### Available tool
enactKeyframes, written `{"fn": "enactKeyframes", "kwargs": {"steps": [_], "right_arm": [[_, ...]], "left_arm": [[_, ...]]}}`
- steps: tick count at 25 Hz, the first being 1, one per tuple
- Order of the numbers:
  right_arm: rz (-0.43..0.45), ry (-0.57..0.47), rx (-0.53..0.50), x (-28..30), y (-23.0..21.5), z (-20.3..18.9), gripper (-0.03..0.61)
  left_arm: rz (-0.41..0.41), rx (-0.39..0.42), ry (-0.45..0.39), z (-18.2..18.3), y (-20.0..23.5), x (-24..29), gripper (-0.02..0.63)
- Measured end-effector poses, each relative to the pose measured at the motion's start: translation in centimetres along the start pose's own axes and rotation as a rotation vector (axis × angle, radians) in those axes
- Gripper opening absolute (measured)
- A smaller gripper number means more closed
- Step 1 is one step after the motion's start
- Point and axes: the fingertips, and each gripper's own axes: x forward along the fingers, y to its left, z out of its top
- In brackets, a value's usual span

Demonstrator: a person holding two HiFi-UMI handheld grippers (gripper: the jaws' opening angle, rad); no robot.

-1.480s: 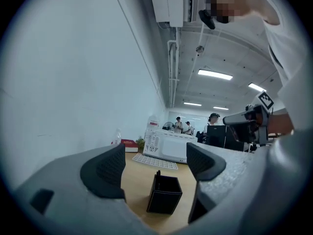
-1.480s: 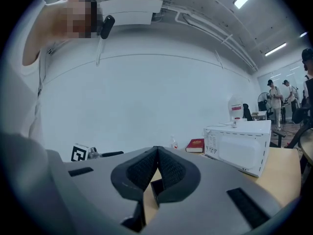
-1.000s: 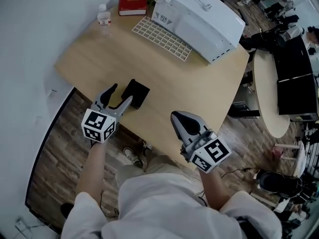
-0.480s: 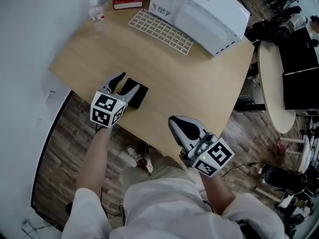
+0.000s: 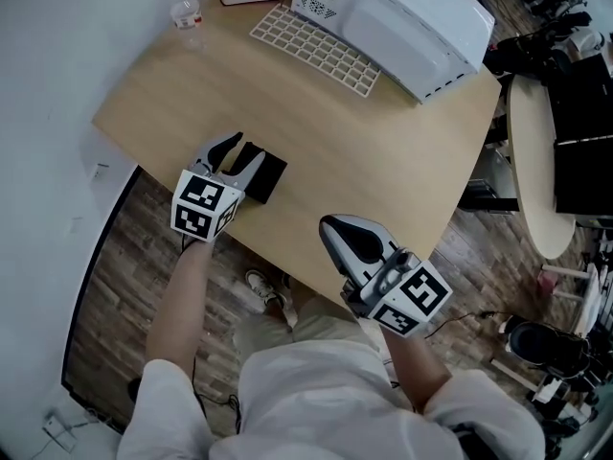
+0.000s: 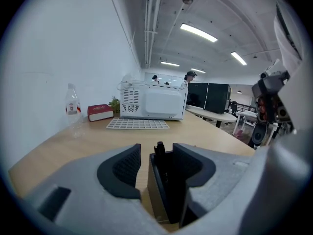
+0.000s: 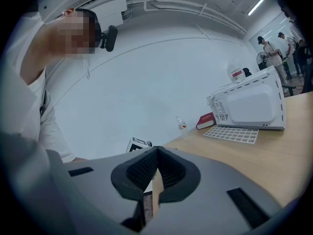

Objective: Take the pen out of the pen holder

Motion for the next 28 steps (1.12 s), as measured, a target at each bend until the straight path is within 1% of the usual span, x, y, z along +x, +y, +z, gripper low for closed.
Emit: {"fn": "enactKeyframes", "kwargs": {"steps": [3, 7, 11, 14, 20, 25, 28], "right_arm": [[0.008, -0.007, 0.015, 0.1, -0.2, -0.2, 0.002], [0.010, -0.012, 0.023, 0.1, -0.6, -0.5, 0.002], [0.000, -0.027, 0.034, -0.2, -0.9, -0.4, 0.002], [-0.009, -0.039, 0.037, -0.5, -1.0, -0.2, 0.002], [-0.020, -0.048, 0.042, -1.0, -1.1, -0.5, 0.002], [-0.021, -0.054, 0.039, -1.3, -0.7, -0.6, 0.002], [-0.021, -0.054, 0.032, -1.5, -0.4, -0.6, 0.003]], "left_arm": [[-0.001, 0.005, 0.011, 0.1, -0.1, 0.1, 0.211], [-0.006, 0.049, 0.022, 0.2, -0.6, 0.2, 0.160], [0.007, 0.067, 0.022, 0.2, -0.7, 0.0, 0.152], [0.030, 0.082, 0.015, 0.4, -0.5, -0.2, 0.115], [0.041, 0.138, 0.011, 0.5, -1.0, -0.3, 0.078], [0.036, 0.114, -0.013, 0.7, -1.5, -0.6, 0.072], [0.035, 0.068, -0.039, 0.9, -1.5, -0.9, 0.070]]}}
